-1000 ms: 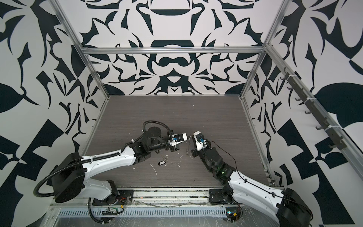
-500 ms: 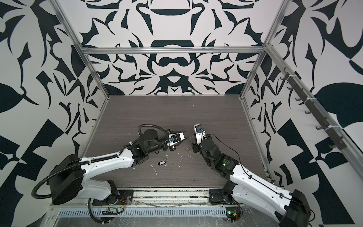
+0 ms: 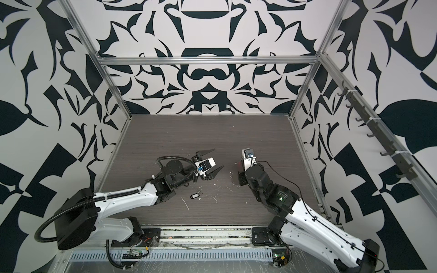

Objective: Attach keys to a key ring
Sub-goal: Place the keyring at the center of the table.

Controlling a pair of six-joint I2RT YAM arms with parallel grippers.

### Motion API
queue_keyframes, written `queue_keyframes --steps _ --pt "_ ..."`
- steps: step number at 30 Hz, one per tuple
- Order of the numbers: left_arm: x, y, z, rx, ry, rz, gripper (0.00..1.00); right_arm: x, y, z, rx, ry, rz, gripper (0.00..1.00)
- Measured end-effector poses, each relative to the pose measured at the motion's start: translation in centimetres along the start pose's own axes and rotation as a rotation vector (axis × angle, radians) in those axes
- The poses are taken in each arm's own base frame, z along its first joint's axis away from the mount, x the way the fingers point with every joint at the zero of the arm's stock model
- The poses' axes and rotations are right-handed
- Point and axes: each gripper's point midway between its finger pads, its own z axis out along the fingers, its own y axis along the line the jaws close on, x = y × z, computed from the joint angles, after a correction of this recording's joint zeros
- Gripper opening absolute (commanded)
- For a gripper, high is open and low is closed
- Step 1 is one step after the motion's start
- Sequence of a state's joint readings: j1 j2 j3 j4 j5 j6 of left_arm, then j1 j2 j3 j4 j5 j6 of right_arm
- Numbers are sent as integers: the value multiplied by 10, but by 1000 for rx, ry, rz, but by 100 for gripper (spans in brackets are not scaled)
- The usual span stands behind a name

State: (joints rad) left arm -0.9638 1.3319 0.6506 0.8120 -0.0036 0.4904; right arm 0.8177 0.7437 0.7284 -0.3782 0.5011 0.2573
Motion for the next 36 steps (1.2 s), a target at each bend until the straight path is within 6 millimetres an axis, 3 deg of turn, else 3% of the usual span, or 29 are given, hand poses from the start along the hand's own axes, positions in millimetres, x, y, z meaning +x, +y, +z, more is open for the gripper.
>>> queue_keyframes --steps 5,13,20,25,29,36 --pt "1 12 -5 -51 0 2 84 -30 5 -8 -11 -4 -119 0" --pt "-3 21 -8 -85 -11 0 84 -17 29 -7 -143 170 -419 0" --pt "-1 26 -9 -107 -6 -3 84 -22 29 -17 -185 257 -737 0" --pt "2 30 -11 -132 -4 -10 84 1 25 -18 -170 347 -1110 0" --pt "2 35 -12 -152 -8 -19 84 20 8 -15 -103 427 -1388 0" --pt "8 54 -16 -215 8 -60 89 12 -11 -12 23 508 -1655 0"
